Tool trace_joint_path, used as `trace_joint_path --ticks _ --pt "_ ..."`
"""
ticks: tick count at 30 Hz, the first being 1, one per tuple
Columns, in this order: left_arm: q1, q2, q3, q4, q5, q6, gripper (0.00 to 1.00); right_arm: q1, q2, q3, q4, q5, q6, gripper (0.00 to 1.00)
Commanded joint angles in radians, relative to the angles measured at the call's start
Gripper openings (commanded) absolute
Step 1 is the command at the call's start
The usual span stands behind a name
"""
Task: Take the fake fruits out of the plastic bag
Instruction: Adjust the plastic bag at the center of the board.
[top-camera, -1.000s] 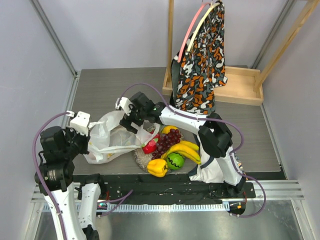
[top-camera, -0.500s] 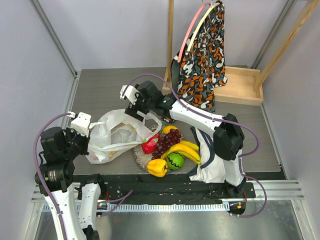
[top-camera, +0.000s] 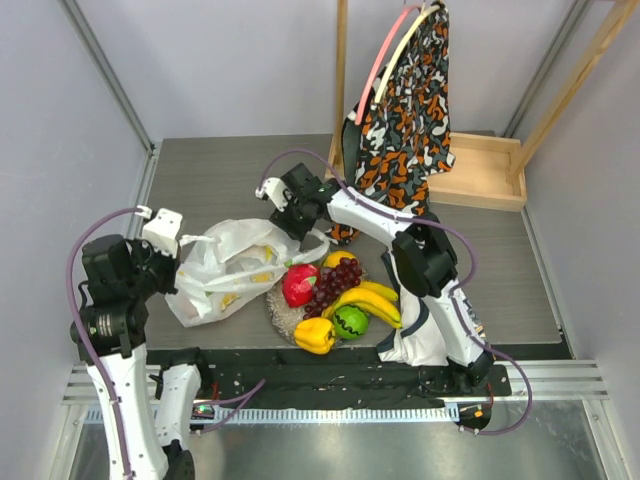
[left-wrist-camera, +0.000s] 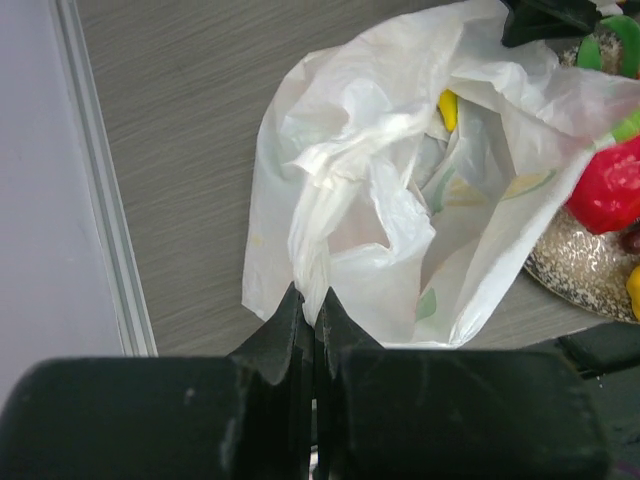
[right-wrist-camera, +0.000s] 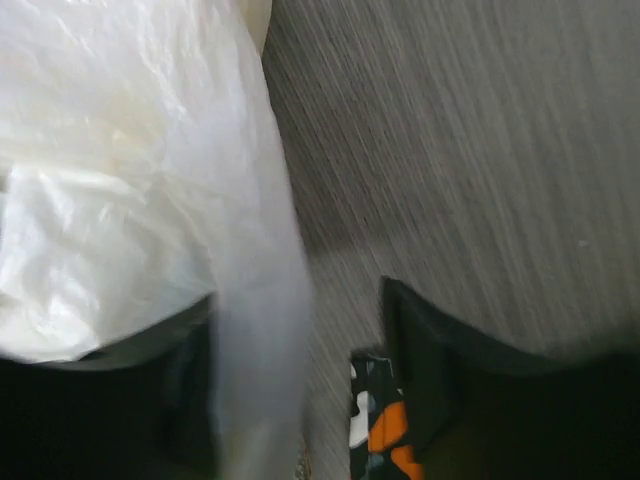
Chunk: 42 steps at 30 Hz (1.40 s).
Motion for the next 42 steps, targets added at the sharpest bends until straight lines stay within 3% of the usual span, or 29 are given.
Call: trace_joint_path --ticks 1,2,3,4,7,8,10,11,16,19,25,28,31,32,35,36,41,42 --pt "-0.004 0.102 0.010 0.163 0.029 0.001 0.00 -0.071 0.051 0.190 -0.044 -0.118 0.066 0.45" --pt "-0.004 0.142 0.032 0.230 0.019 -0.019 0.00 -0.077 0.069 0.227 -0.039 -0.140 0.059 0.17" --pt "-0.004 0.190 0.062 0.251 0.017 -0.066 0.00 -0.085 0.079 0.267 -0.027 -0.161 0.053 0.05" --pt "-0.004 0.318 0.107 0.262 0.008 -0.094 0.00 -0.091 0.089 0.365 -0.023 -0.196 0.053 0.01" --pt "-0.004 0.535 0.400 0.230 -0.002 -0.212 0.00 -0.116 0.146 0.577 0.042 -0.207 0.081 0.01" --pt "-0.004 0.649 0.575 0.193 0.008 -0.231 0.00 -0.122 0.152 0.612 0.075 -0.207 0.090 0.01" --pt "-0.004 0.738 0.725 0.196 0.009 -0.299 0.00 -0.126 0.137 0.640 0.227 -0.192 0.118 0.01" --pt "-0.004 0.785 0.832 0.232 0.014 -0.314 0.00 -0.128 0.123 0.630 0.278 -0.180 0.118 0.01" --pt "-0.004 0.816 0.991 0.332 0.103 -0.366 0.00 -0.130 -0.037 0.425 0.490 -0.146 0.087 0.01" --pt "-0.004 0.729 0.933 0.305 0.123 -0.345 0.00 -0.130 -0.171 0.200 0.519 -0.175 0.076 0.01" --pt "-0.004 0.308 0.240 0.129 0.103 -0.142 0.00 -0.122 -0.357 -0.273 0.468 -0.241 0.090 0.01" --pt "-0.005 0.153 0.024 0.023 0.059 -0.073 0.00 -0.102 -0.406 -0.419 0.400 -0.279 0.099 0.13" --pt "-0.004 0.060 -0.050 -0.042 0.016 -0.004 0.00 -0.054 -0.438 -0.447 0.306 -0.327 0.095 0.34" --pt "-0.004 0.036 -0.058 -0.033 -0.012 -0.005 0.00 -0.024 -0.447 -0.434 0.253 -0.333 0.081 0.50" --pt "-0.004 -0.001 -0.058 -0.024 -0.028 -0.004 0.00 0.021 -0.440 -0.314 0.163 -0.362 0.050 0.74" --pt "-0.005 0.000 -0.050 -0.034 -0.020 -0.001 0.00 0.031 -0.435 -0.250 0.157 -0.370 0.049 0.99" --pt "-0.005 0.031 -0.030 -0.034 -0.015 -0.027 0.00 0.097 -0.425 -0.170 0.203 -0.465 0.014 1.00" --pt "-0.004 0.034 -0.021 -0.024 -0.015 -0.038 0.00 0.122 -0.412 -0.179 0.215 -0.471 0.003 0.95"
